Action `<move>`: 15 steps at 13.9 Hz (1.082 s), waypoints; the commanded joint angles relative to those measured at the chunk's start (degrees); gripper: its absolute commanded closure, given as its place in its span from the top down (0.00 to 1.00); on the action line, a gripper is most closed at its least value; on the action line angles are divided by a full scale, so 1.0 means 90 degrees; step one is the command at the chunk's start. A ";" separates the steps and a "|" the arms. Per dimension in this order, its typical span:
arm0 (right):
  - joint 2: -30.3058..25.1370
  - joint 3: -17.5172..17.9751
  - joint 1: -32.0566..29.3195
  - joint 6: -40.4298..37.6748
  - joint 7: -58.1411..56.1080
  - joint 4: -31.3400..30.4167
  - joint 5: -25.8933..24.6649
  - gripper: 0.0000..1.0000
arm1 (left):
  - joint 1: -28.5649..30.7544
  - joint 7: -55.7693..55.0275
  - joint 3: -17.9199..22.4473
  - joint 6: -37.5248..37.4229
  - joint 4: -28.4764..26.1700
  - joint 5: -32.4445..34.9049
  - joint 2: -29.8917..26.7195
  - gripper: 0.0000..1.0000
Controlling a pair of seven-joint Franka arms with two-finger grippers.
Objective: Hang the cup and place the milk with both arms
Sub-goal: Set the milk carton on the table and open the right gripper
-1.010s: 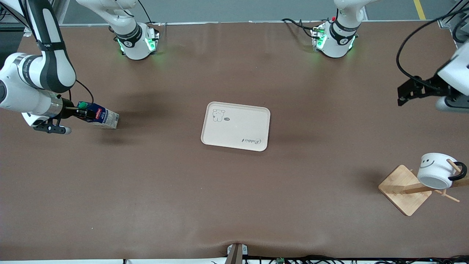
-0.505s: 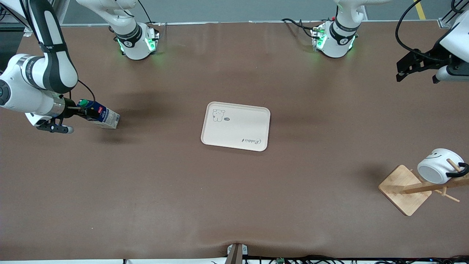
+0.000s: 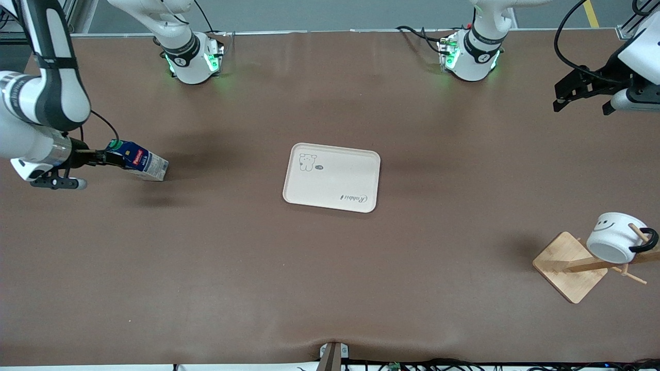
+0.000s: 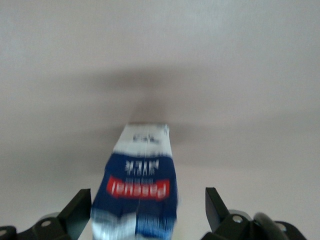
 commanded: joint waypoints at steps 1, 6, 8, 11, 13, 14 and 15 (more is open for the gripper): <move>0.0063 0.0114 -0.0064 -0.0779 -0.0004 0.0331 -0.0073 1.00 | -0.0039 -0.0068 0.0035 0.0053 -0.0068 -0.0024 -0.0097 1.00; 0.0102 0.0134 0.0014 -0.2005 -0.0072 0.1568 -0.0083 1.00 | -0.0029 -0.0068 0.0064 0.0063 -0.0058 -0.0004 -0.0048 1.00; 0.0374 0.0134 0.0141 -0.2681 -0.0110 0.2485 -0.0083 1.00 | -0.0039 0.0000 0.0016 0.0063 -0.0049 0.0423 -0.0077 1.00; 0.0805 0.0134 0.0044 -0.3238 -0.0519 0.3453 0.0014 1.00 | -0.0019 0.0029 0.0035 0.0063 -0.0058 0.0338 -0.0107 1.00; 0.0990 0.0134 0.0073 -0.3542 -0.0501 0.4069 -0.0005 1.00 | -0.0010 0.0030 0.0055 0.0121 -0.0117 0.0211 -0.0107 1.00; 0.1078 0.0134 0.0063 -0.3533 -0.0511 0.4352 -0.0034 1.00 | 0.0020 0.0039 0.0064 0.0218 -0.0127 0.0124 -0.0107 1.00; 0.1089 0.0134 0.0053 -0.3475 -0.0521 0.4616 -0.0034 1.00 | 0.0078 0.0039 0.0064 0.0258 -0.0127 0.0055 -0.0107 1.00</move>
